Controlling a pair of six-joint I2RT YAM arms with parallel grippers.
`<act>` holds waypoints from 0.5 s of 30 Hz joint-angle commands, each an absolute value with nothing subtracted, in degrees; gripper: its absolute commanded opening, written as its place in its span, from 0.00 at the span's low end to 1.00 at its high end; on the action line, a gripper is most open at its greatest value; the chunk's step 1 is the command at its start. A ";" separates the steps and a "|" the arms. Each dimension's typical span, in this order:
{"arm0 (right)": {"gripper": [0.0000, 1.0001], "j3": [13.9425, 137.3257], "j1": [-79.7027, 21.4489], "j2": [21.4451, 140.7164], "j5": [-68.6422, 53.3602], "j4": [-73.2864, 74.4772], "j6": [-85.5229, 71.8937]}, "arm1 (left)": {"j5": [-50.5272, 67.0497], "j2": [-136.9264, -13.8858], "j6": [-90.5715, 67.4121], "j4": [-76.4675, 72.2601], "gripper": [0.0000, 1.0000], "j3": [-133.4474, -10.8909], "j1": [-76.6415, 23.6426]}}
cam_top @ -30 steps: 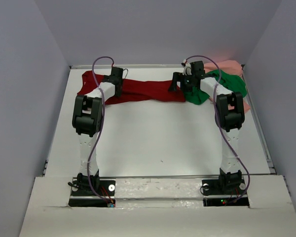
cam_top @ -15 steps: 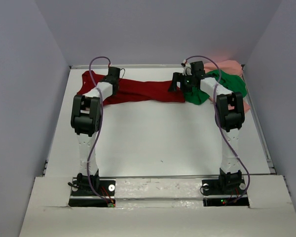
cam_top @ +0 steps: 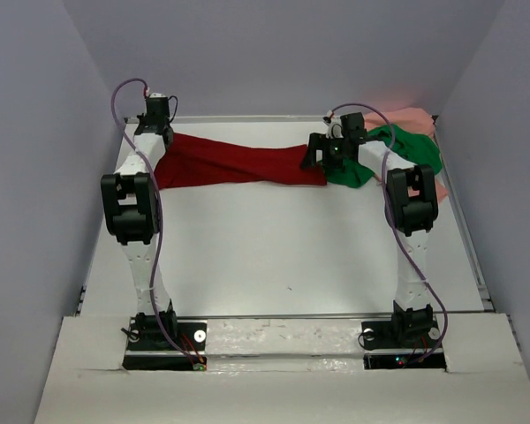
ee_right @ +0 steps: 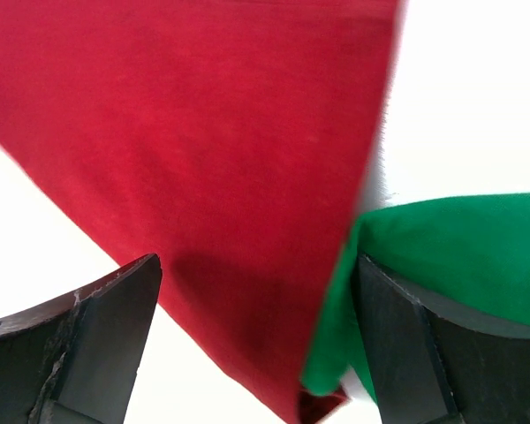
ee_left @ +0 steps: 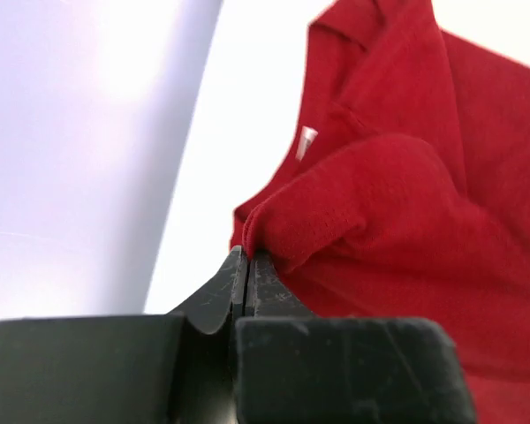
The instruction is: Fold and stack the t-shirts
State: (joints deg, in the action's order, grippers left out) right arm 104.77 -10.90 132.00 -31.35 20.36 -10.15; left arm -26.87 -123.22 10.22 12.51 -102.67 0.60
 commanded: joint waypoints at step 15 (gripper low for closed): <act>0.90 103.36 -10.63 126.74 -37.53 17.31 -11.86 | -29.18 -123.22 14.85 3.26 0.99 -101.96 3.52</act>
